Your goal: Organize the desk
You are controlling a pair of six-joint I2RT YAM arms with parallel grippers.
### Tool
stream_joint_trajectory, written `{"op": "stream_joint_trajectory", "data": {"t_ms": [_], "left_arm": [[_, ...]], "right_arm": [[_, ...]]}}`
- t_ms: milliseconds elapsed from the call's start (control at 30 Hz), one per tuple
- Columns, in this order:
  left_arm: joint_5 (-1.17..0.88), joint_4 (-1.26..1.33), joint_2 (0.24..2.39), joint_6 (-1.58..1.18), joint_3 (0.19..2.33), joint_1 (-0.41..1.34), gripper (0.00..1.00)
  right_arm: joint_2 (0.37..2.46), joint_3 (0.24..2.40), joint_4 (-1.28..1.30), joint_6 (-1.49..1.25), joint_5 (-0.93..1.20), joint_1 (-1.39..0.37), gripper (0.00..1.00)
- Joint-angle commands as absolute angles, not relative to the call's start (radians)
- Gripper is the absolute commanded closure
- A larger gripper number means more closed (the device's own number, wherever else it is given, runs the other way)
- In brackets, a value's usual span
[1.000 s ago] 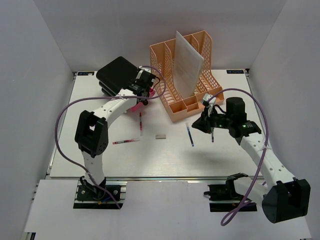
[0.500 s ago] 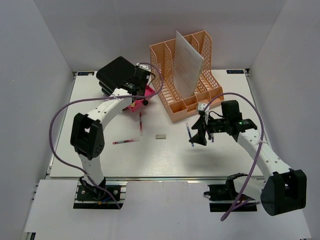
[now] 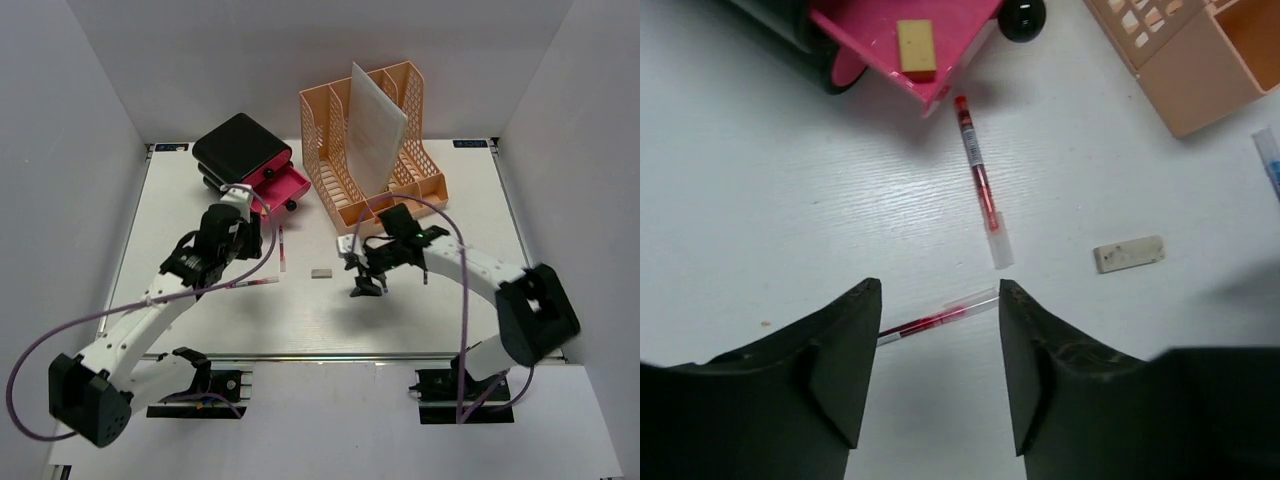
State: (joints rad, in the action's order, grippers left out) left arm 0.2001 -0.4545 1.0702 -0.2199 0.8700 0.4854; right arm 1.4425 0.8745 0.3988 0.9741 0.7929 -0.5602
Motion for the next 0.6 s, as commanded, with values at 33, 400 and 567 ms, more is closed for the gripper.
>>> {"op": "stream_joint_trajectory", "data": {"t_ms": [33, 400, 567], "left_arm": [[0.264, -0.405, 0.968, -0.236, 0.799, 0.477, 0.37], [0.350, -0.417, 0.874, -0.229, 0.781, 0.477, 0.35], [0.357, -0.417, 0.859, -0.219, 0.779, 0.477, 0.35]], "right_arm": [[1.613, 1.063, 0.347, 0.934, 0.655, -0.635, 0.28], [1.845, 1.204, 0.295, 0.804, 0.462, -0.744, 0.31], [1.896, 1.223, 0.279, 0.770, 0.397, -0.756, 0.32]]}}
